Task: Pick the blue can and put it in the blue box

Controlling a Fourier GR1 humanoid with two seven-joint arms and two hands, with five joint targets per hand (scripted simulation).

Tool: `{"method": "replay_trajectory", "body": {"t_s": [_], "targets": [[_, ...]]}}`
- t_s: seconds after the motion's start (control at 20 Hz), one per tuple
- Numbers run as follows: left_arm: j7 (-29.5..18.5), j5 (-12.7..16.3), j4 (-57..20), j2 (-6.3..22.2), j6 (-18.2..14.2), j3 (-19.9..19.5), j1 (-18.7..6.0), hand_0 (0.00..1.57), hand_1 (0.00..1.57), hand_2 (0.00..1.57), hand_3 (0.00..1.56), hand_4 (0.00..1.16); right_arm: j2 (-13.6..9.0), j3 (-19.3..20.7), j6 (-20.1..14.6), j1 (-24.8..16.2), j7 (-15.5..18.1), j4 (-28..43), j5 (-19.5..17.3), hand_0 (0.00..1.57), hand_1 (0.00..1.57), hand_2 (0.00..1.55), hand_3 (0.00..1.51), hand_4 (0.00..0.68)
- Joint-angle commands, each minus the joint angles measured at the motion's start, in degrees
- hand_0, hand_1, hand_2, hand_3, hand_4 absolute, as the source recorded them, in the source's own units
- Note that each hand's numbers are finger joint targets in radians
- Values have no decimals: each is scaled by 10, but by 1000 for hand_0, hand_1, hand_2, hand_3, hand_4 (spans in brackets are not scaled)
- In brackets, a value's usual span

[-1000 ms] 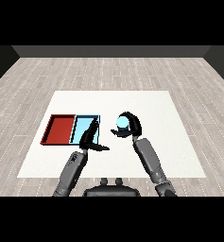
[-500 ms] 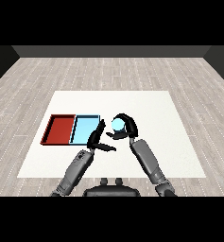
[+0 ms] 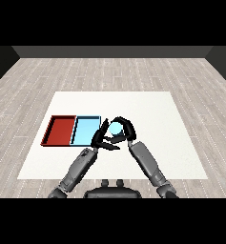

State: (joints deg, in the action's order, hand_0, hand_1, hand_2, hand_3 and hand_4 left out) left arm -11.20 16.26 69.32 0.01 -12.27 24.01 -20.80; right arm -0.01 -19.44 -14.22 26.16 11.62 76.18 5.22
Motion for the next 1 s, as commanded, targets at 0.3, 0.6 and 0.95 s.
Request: {"method": "replay_trajectory", "body": {"t_s": [0.3, 0.6, 0.95], "targets": [[-36, 17, -41, 0, -20, 28, -20, 0, 0, 0, 0, 0, 0, -6, 1, 27, -18, 4, 18, 1463, 1463, 1473, 1423, 616], [-20, 15, -37, 0, -24, 30, -38, 0, 0, 0, 0, 0, 0, -67, -52, 26, -12, 6, 44, 1471, 1471, 1467, 1418, 585], [-91, 38, -91, 0, 2, 22, -45, 0, 0, 0, 0, 0, 0, -90, -59, 35, -10, -3, 48, 1476, 1476, 1452, 1395, 552]]}}
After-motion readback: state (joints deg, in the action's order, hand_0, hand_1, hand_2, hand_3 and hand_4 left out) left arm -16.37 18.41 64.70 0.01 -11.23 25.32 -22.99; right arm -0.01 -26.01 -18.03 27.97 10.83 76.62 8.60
